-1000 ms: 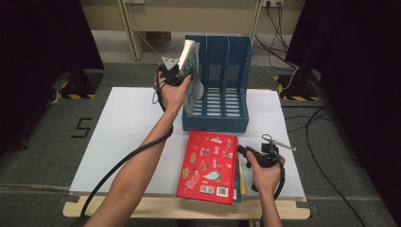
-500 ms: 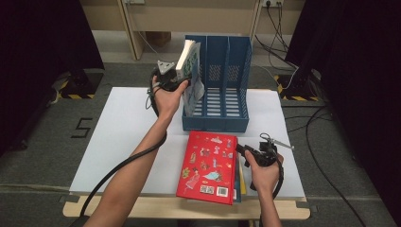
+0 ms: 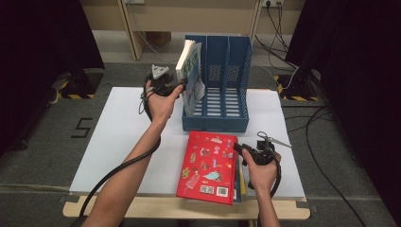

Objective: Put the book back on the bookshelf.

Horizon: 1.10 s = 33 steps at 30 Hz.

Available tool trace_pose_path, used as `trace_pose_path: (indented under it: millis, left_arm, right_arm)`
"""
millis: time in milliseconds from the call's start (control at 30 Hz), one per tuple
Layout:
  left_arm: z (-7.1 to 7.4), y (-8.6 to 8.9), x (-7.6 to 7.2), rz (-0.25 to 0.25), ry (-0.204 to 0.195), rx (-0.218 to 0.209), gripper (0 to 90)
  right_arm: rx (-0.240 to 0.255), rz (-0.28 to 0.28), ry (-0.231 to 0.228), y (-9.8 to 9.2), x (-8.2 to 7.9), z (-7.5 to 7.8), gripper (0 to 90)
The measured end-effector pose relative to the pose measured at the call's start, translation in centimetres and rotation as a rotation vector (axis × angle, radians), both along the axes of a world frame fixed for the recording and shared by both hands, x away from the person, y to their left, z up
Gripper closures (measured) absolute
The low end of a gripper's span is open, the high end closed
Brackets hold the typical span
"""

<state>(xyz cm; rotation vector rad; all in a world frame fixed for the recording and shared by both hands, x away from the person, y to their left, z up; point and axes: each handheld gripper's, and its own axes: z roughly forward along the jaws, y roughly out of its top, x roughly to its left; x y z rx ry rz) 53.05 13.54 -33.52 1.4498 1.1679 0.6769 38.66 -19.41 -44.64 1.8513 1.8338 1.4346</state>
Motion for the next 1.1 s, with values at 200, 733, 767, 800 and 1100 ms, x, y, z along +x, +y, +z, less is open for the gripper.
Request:
trace_pose_path:
  millis: [200, 733, 767, 800, 1100]
  left_arm:
    - [-0.4, 0.2, -0.1, -0.006, 0.019, -0.001, 38.9]
    - [-0.4, -0.6, 3.1, -0.020, 0.055, -0.007, 45.1]
    - [-0.4, -0.6, 3.3, -0.019, 0.055, 0.000, 45.7]
    - [-0.3, -0.7, 3.4, -0.019, 0.057, 0.003, 46.2]
    - [0.0, -1.3, 4.6, -0.016, 0.077, 0.022, 49.9]
  right_arm:
    - [0.007, -0.001, 0.005, 0.0, 0.0, 0.2, 55.6]
    - [0.012, -0.006, 0.010, -0.2, 0.1, 0.0, 55.5]
    - [0.017, -0.009, 0.015, -0.2, 0.1, 0.1, 55.5]
    - [0.014, -0.006, 0.010, -0.2, 0.1, 0.1, 55.5]
    - [0.011, -0.002, 0.002, -0.3, 0.2, 0.0, 55.3]
